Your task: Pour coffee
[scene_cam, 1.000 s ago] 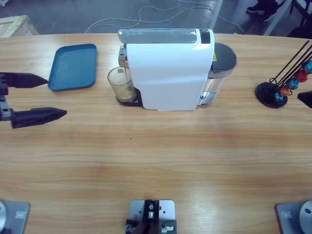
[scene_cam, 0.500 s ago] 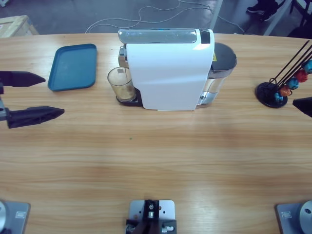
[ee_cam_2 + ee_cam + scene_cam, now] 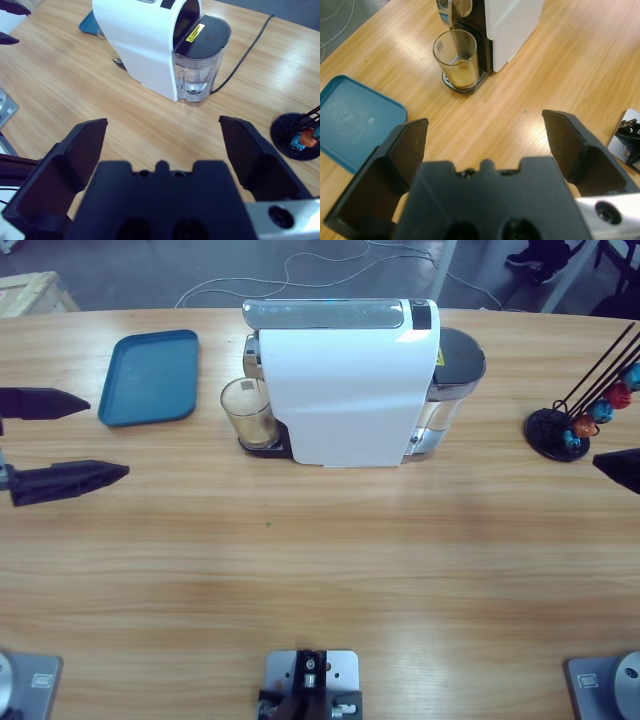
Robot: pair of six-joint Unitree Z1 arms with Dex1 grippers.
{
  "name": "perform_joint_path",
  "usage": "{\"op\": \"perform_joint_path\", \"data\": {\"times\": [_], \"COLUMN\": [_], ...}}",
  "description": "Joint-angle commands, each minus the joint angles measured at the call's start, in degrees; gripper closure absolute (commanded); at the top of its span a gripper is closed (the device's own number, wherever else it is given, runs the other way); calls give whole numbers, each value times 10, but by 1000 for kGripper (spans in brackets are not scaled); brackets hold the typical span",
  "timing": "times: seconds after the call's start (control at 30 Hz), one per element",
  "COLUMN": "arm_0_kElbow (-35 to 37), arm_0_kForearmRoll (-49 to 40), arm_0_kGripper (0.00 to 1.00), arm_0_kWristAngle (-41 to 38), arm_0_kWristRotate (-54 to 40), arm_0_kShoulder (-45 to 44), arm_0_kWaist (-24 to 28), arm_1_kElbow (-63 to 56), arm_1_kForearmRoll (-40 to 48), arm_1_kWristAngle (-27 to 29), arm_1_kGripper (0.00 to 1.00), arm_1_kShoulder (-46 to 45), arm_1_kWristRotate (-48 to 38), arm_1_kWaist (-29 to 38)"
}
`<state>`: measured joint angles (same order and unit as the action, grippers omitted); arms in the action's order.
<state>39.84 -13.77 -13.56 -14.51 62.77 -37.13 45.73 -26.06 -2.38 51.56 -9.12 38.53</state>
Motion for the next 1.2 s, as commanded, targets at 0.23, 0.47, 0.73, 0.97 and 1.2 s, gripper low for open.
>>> {"op": "perform_joint_path", "data": {"times": [0.23, 0.47, 0.73, 0.97, 1.2], "arm_0_kElbow": [-23, -29, -24, -17, -14], "arm_0_kForearmRoll": [14, 77, 134, 163, 219], "arm_0_kGripper": [0, 0, 0, 0, 0], "arm_0_kWristAngle": [-5, -4, -31, -63, -72], "arm_0_kWristRotate": [25, 24, 29, -12, -72], "arm_0_kShoulder": [-4, 27, 92, 160, 276], "arm_0_kWaist": [-6, -6, 6, 21, 35], "arm_1_kElbow": [-30, -31, -17, -14, -13], "arm_1_kForearmRoll": [11, 14, 13, 13, -18], "arm_1_kWristAngle": [-9, -11, -15, -24, -28], "arm_1_kGripper": [0, 0, 0, 0, 0], "arm_1_kShoulder": [0, 12, 42, 67, 69], "arm_1_kWristRotate": [7, 7, 3, 6, 10], "arm_1_kWaist": [4, 4, 4, 4, 3]}}
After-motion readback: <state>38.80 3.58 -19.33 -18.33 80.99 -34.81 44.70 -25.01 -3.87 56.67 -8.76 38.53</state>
